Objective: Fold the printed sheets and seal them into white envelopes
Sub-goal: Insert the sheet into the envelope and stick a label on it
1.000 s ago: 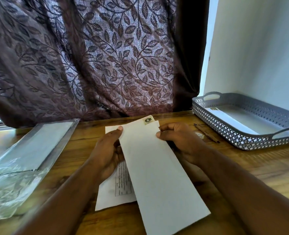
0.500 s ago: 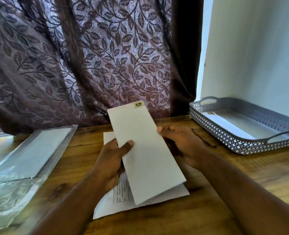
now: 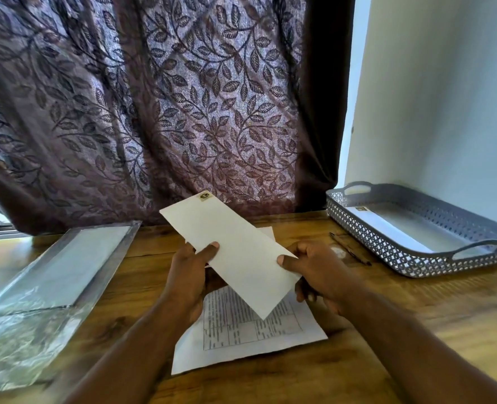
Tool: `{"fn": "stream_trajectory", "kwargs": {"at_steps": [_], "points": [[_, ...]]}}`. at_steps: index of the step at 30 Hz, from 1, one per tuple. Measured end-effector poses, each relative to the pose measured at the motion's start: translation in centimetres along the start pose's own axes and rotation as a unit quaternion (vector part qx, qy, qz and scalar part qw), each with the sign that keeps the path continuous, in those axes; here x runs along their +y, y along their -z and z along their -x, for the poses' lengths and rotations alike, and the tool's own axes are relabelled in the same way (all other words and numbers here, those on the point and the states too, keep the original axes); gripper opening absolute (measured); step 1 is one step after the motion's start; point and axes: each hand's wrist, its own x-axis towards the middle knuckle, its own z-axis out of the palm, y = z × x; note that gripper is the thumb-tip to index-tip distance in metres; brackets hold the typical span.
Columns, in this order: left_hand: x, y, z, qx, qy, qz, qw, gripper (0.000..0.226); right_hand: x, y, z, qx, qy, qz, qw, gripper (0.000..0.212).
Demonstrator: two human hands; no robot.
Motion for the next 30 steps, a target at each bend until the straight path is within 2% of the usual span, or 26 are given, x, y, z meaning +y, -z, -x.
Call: {"fn": "stream_trajectory", "kwargs": {"at_steps": [3, 8, 10, 17, 24, 27, 30], "points": [[-0.3, -0.3, 0.6, -0.051, 0.009, -0.061, 0.997, 0.023, 0.0, 0.1, 0.8, 0.026, -0.011, -0.024, 0.999, 0.018], [-0.6, -1.0, 1.5, -0.094, 0.002, -0.084, 0.992, 0.024, 0.4, 1.4, 2.0, -0.011, -0.038, -0.124, 0.992, 0.018], [-0.5, -1.5, 2.1, -0.115, 0.008, -0.080, 0.990, 0.024, 0.7, 2.7, 2.9, -0.002, -0.041, -0.140, 0.989, 0.019], [-1.3, -6.3, 6.6, -0.258, 0.008, -0.127, 0.958, 0.020, 0.4, 12.1, 6.1, 0.177, 0.003, -0.218, 0.960, 0.016], [-3.1, -12.7, 10.3, -0.398, 0.043, -0.132, 0.907, 0.023, 0.6, 20.6, 6.0, 0.329, -0.012, -0.119, 0.937, 0.025], [-4.1, -15.2, 11.4, -0.440, 0.058, -0.144, 0.884, 0.027, 0.8, 22.9, 5.7, 0.348, -0.040, -0.085, 0.933, 0.028], [-5.0, -16.0, 11.8, -0.472, 0.013, -0.190, 0.861, 0.027, 1.2, 23.8, 4.9, 0.346, -0.073, -0.050, 0.934, 0.023]]}}
